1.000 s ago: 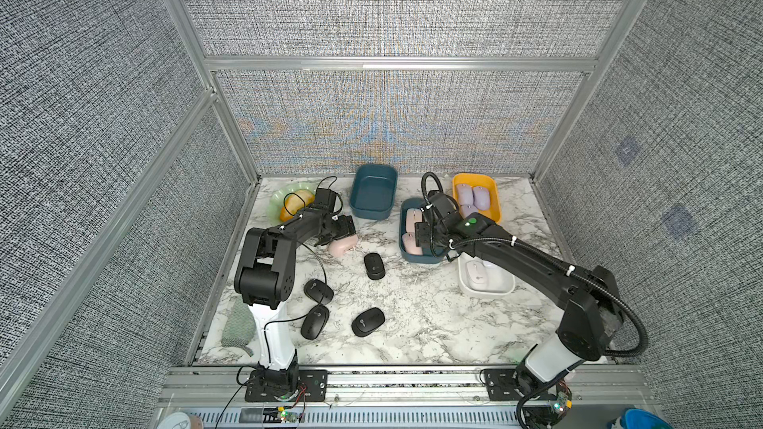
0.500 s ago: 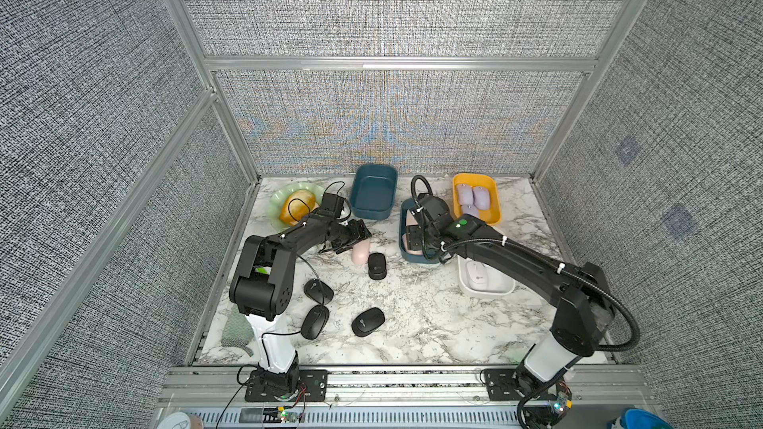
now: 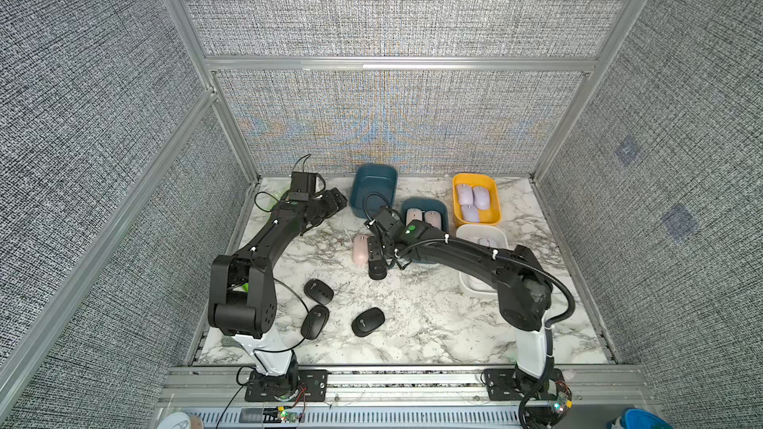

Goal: Place the mice by color into the storage box
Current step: Pick up the mouse from the center of the board.

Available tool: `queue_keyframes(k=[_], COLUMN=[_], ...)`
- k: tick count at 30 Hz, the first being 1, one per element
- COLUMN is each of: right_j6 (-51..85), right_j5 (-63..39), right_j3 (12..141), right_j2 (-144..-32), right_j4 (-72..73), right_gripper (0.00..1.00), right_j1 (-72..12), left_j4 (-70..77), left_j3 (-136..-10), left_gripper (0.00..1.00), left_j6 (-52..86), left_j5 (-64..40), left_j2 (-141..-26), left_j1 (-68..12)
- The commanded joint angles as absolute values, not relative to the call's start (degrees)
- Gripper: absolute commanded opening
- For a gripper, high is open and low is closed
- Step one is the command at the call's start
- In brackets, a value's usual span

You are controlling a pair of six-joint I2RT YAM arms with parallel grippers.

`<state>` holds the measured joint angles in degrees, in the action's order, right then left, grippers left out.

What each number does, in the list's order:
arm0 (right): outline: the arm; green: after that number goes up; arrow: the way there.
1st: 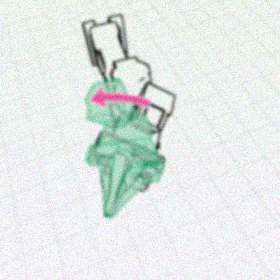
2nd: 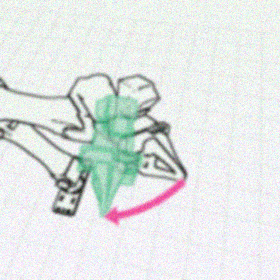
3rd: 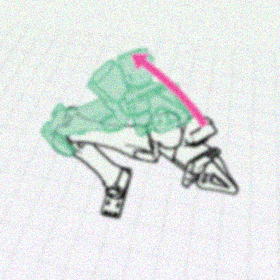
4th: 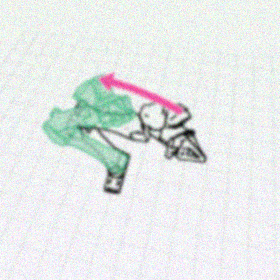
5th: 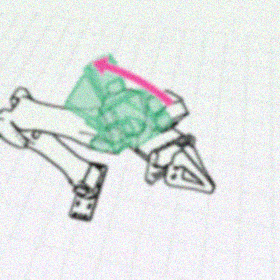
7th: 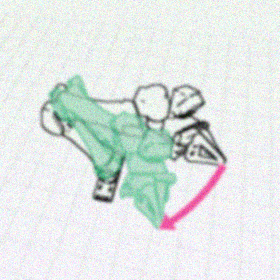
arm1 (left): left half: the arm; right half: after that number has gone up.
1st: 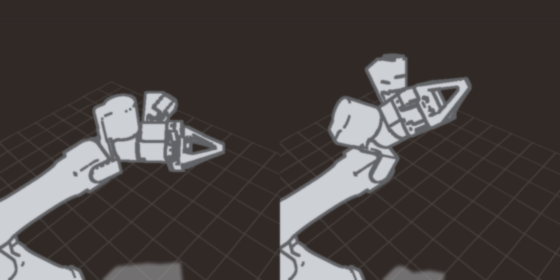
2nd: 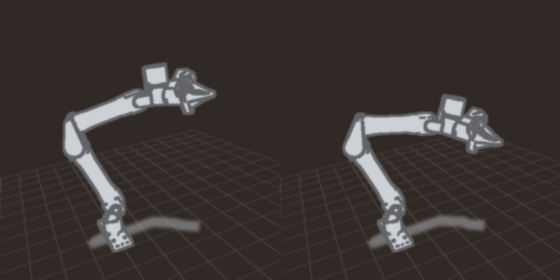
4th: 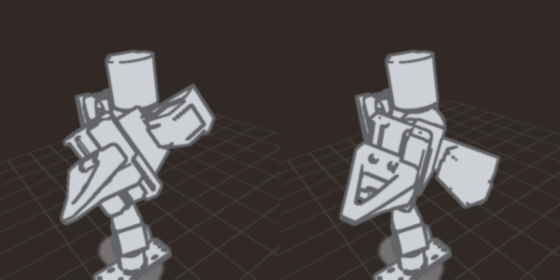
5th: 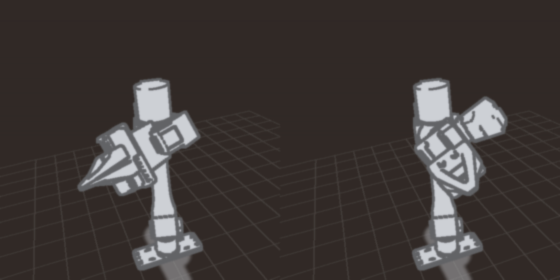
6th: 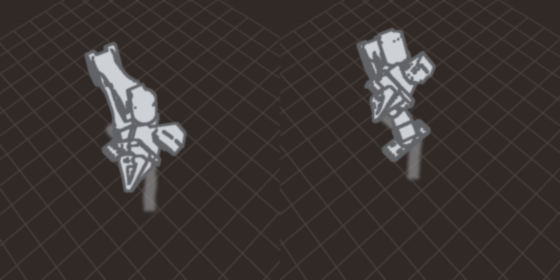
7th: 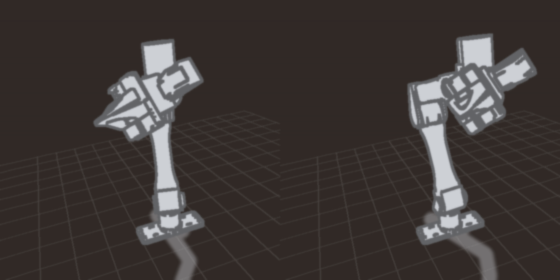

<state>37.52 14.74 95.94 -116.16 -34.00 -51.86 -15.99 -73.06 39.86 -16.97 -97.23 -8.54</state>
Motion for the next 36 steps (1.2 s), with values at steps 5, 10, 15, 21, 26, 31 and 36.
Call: queue_keyframes(k=[5,10,15,21,26,31,36], right_j6=[39.2,39.5,41.2,42.0,41.1,39.4,37.0], right_j5=[14.3,15.1,16.6,15.7,17.7,18.7,19.0], right_j3=[105.8,115.4,120.9,121.7,121.3,121.2,120.5], right_j2=[-125.0,-133.5,-138.9,-141.1,-141.8,-142.5,-140.0], right_j4=[-34.1,-38.7,-41.0,-40.3,-39.5,-38.5,-36.1], right_gripper=[0.78,0.79,0.79,0.77,0.72,0.65,0.60], right_j1=[-52.4,-51.8,-51.8,-51.8,-51.9,-51.9,-52.8], left_j4=[-11.9,-10.6,-10.8,-9.6,-9.4,-9.1,-8.8], left_j3=[-70.4,-69.4,-69.3,-68.6,-68.4,-68.2,-68.0], left_gripper=[0.82,0.82,0.81,0.81,0.81,0.80,0.80], left_j6=[43.3,44.4,44.1,44.6,44.7,44.3,44.0], left_j5=[-23.7,-25.0,-23.5,-24.0,-24.1,-23.6,-23.4], left_j2=[-96.6,-96.0,-95.0,-93.9,-93.0,-91.6,-90.8], left_j1=[-7.3,-6.6,-5.6,-4.5,-4.4,-4.4,-4.4])
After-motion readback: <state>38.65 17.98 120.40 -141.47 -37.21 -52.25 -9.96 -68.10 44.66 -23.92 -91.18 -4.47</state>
